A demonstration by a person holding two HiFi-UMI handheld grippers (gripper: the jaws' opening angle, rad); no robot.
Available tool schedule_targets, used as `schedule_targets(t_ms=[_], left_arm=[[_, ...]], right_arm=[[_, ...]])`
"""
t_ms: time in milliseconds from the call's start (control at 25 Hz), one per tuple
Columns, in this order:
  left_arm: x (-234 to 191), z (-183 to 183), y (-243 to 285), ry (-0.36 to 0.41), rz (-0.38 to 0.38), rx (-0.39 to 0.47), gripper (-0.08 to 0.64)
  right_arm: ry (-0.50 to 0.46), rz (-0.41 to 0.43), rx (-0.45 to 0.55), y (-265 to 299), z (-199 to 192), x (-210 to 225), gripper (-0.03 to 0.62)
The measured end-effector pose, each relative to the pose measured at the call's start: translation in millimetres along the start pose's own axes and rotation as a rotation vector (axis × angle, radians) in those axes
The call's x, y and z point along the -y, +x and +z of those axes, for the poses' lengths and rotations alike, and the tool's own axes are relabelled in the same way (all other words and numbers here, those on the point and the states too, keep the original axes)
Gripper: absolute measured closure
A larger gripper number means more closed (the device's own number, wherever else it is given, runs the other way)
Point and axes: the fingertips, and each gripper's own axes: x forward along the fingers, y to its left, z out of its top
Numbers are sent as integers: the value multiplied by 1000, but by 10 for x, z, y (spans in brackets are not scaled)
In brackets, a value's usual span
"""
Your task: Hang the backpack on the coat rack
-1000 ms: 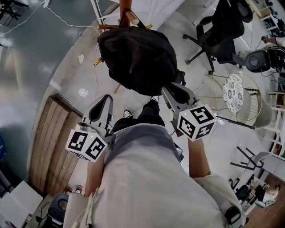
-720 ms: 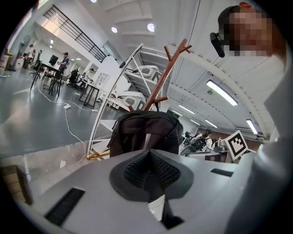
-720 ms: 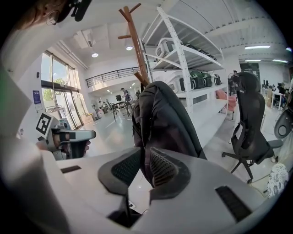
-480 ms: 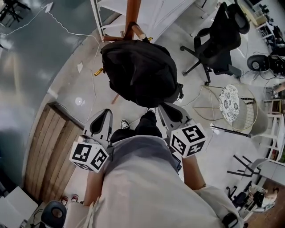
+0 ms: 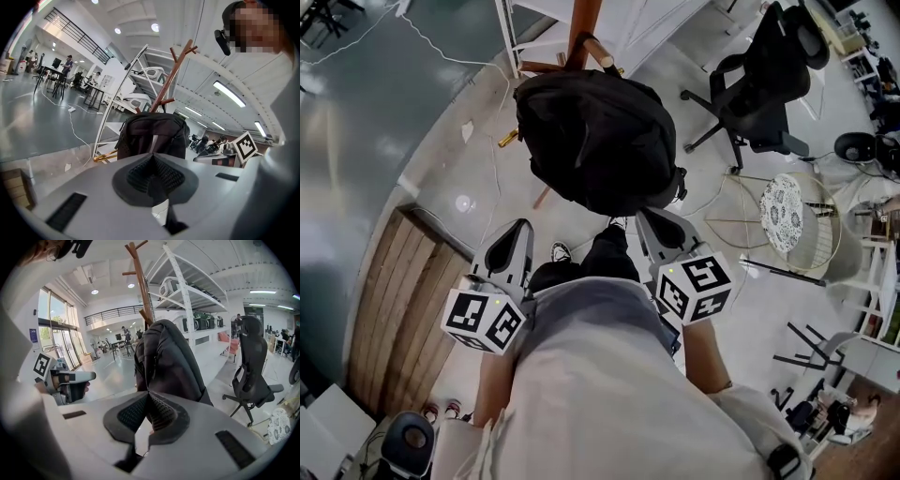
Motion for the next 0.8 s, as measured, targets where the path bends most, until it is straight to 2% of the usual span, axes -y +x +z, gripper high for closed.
schedule_targets(t_ms=[280, 800], left_arm=[[39, -68, -7, -15, 9, -19, 554], [92, -56, 21, -5, 7, -23, 554]], right_arm=[[-51, -5, -47, 6, -93, 73, 583], [-86, -11, -68, 33, -85, 62, 583]])
